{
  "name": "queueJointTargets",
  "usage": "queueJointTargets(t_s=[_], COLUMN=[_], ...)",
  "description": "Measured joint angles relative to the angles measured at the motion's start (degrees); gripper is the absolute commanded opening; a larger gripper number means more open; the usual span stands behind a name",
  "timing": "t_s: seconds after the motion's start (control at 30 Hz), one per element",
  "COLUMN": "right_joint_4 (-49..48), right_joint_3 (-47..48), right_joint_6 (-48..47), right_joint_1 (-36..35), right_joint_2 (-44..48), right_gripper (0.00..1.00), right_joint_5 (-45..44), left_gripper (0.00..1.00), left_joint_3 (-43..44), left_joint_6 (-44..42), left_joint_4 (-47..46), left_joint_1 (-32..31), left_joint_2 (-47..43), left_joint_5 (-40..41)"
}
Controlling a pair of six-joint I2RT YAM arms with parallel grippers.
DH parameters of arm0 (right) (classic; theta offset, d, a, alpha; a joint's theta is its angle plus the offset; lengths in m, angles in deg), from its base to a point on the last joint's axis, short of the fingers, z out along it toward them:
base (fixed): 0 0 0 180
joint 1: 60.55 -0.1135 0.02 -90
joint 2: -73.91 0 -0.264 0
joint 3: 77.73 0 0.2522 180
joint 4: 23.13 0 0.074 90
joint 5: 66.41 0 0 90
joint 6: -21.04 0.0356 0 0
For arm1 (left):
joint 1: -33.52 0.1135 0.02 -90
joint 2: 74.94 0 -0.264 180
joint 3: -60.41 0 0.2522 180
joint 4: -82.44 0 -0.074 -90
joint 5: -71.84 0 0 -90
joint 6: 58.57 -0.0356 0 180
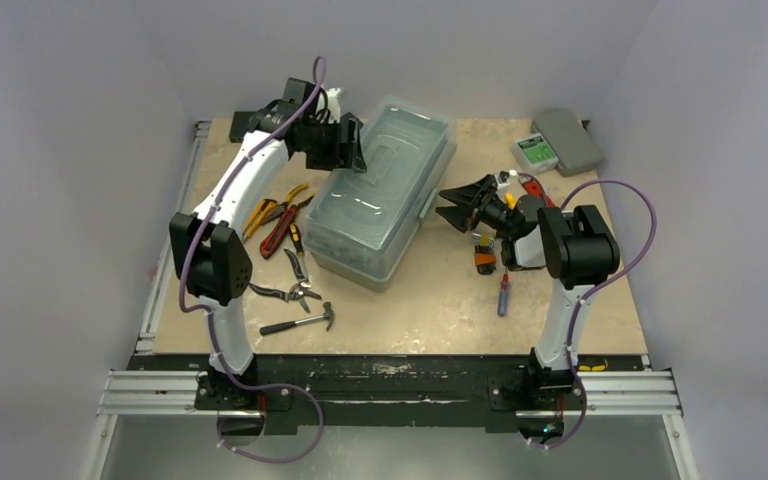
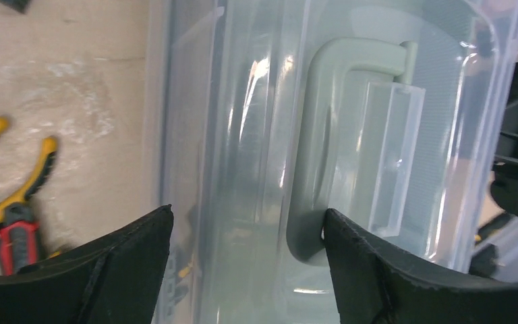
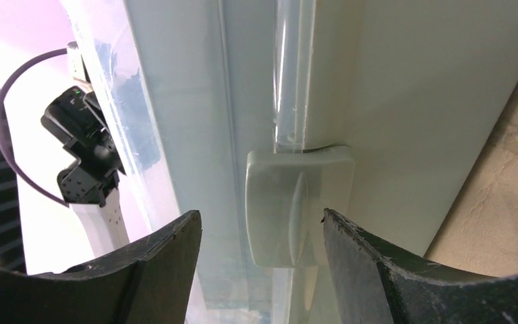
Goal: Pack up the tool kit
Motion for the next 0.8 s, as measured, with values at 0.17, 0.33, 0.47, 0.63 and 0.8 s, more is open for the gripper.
queueJointTargets(t_s=[0.17,0.33,0.47,0.63,0.8], right_joint_4=[0.33,0.39,0.37,1.25,10.32], right_joint_3=[-1.44,-2.82,-2.93,-2.93,-2.89], right_joint_6=[-0.68,-1.46,-1.66,-2.19,-7.41], right_joint_1=[-0.04,-0.04,-0.04,-0.13,-0.83], right_joint_2=[0.09,0.07,0.07,0.44,5.42], right_gripper=[0.69,0.7,0.7,0.71,0.94], right_joint_5=[-0.7,-0.7,-0.68,-0.68,-0.92], left_gripper=[0.35,0.22,0.22,0.22,0.22], left_joint_3=[-1.4,-11.26,-19.54,-24.59,-26.67], left_joint_6=[2.27,4.72,8.24,10.43,11.47], left_joint_4=[-2.8,-13.4,-23.98,-32.3,-36.74], left_joint_1=[2.99,6.54,7.96,7.91,8.13], left_joint_2=[1.66,-1.55,-4.04,-4.87,-4.87], left_joint_5=[-11.52,-17.77,-21.81,-24.52,-25.29])
